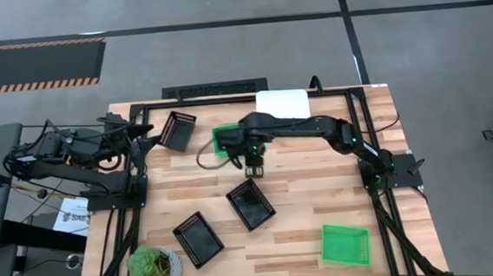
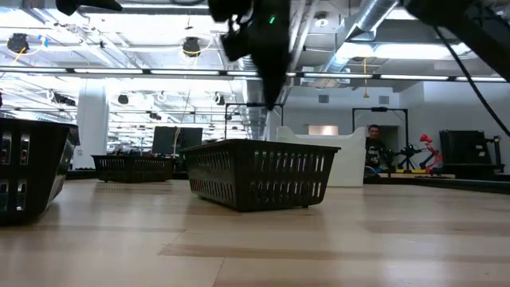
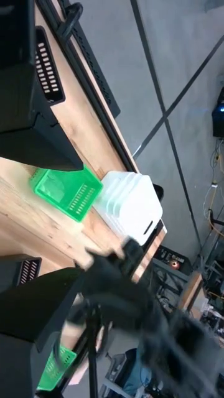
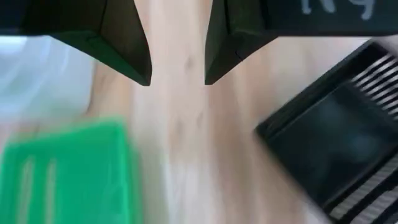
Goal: Stack baskets by color
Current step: Stack the bottom green bin on the green bin
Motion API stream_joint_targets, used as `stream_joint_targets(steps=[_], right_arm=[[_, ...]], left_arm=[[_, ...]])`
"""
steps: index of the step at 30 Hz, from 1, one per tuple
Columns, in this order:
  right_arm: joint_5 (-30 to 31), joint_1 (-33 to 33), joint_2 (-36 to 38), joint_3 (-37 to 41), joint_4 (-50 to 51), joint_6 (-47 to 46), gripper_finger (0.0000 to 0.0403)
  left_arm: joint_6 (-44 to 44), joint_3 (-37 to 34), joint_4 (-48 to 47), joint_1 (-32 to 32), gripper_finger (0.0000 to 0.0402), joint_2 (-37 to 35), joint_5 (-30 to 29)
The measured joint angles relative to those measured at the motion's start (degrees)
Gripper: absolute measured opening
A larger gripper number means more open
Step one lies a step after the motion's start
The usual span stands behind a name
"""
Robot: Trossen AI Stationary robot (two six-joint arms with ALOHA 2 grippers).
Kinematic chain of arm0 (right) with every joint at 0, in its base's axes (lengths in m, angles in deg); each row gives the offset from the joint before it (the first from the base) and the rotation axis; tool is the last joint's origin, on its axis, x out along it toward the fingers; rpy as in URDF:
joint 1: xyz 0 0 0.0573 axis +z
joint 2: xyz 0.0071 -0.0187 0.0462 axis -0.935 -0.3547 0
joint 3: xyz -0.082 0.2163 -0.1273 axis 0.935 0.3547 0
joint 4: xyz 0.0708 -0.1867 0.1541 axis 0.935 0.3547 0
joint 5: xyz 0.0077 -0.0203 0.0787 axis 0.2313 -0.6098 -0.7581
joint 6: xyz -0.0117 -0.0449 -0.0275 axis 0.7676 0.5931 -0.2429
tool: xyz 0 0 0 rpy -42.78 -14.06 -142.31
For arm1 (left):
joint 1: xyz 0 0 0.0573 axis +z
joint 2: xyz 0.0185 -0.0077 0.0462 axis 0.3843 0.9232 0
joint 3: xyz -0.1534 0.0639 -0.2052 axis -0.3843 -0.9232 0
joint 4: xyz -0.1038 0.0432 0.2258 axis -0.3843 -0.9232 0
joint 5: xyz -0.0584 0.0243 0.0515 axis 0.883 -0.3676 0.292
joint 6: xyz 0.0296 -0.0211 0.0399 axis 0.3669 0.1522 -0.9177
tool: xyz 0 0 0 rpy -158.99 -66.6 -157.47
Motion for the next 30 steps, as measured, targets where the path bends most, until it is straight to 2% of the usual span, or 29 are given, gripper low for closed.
stream_joint_targets(steps=[6, 9, 14, 20, 25, 30], right_arm=[[-0.14, 8.79, 9.57, 7.76, 0.12, -15.48, 0.0161], [2.36, 14.73, 15.23, 15.10, 0.02, -22.47, 0.0156], [2.74, 24.27, 25.18, 27.23, -0.17, -37.52, 0.0151], [2.24, 35.29, 33.12, 41.49, -2.13, -56.34, 0.0148], [-2.04, 42.79, 37.13, 53.68, -11.68, -66.36, 0.0148], [-4.92, 47.60, 39.00, 63.59, -24.42, -70.81, 0.0148]], left_arm=[[0.00, 0.00, -1.12, 0.00, 0.0256, 0.00, 0.73], [-0.64, 0.00, -1.05, -0.02, 0.0256, 0.02, 1.46], [-1.46, 0.00, -1.05, -0.02, 0.0256, 0.00, 1.46], [-2.22, 0.00, -0.98, -0.02, 0.0256, 0.01, 1.44], [-2.51, 0.00, -0.53, -0.02, 0.0256, 0.01, 0.97], [-2.56, 0.00, -0.44, -0.02, 0.0256, 0.01, 0.33]])
